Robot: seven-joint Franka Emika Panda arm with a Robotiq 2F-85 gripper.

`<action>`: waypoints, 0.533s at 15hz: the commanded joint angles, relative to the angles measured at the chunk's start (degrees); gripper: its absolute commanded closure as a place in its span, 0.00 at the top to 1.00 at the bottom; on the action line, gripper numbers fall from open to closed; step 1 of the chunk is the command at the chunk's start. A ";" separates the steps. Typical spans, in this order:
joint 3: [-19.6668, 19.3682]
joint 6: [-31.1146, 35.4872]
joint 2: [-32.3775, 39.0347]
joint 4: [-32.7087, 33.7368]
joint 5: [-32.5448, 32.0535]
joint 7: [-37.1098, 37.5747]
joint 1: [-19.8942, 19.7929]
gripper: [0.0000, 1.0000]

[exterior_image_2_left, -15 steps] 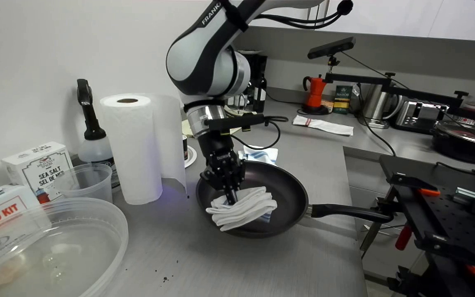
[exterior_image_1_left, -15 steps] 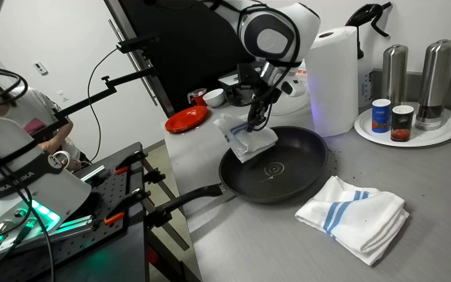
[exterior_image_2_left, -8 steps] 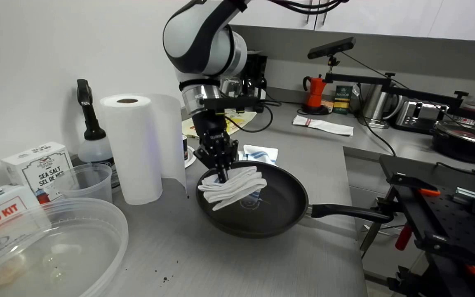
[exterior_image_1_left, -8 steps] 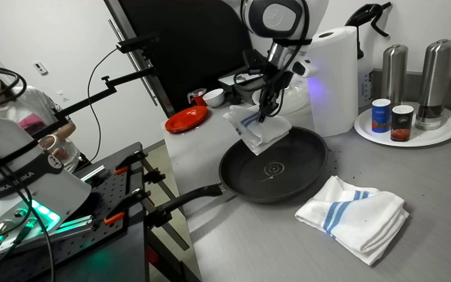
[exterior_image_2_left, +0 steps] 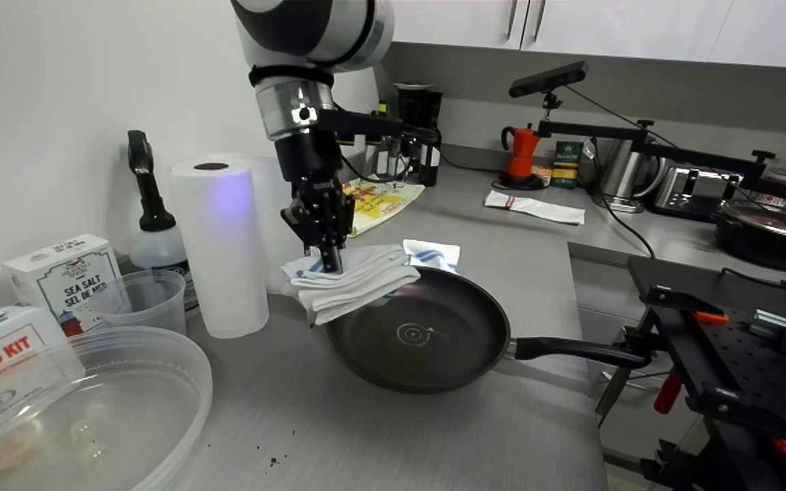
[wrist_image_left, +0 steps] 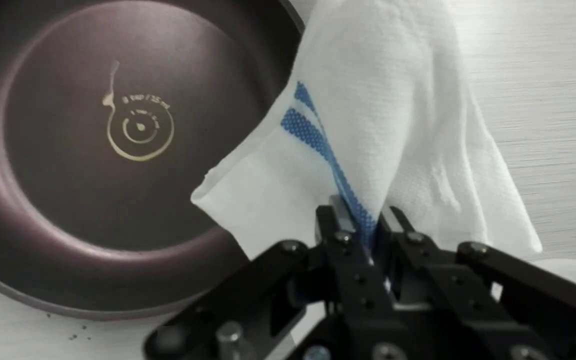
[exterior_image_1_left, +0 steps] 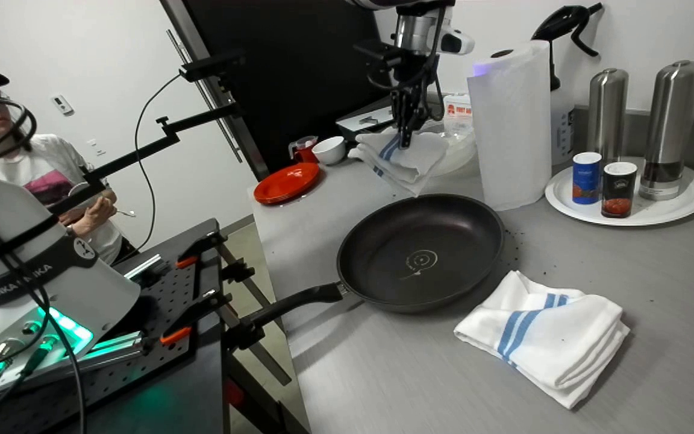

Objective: Use the cloth to wipe the pan

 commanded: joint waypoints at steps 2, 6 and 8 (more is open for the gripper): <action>2.50 3.42 -6.24 -7.91 -0.24 -5.51 1.79 0.03; 3.91 8.55 -9.78 -14.32 0.35 -8.02 2.43 0.03; 4.24 13.38 -11.32 -17.96 0.07 -9.26 2.65 0.03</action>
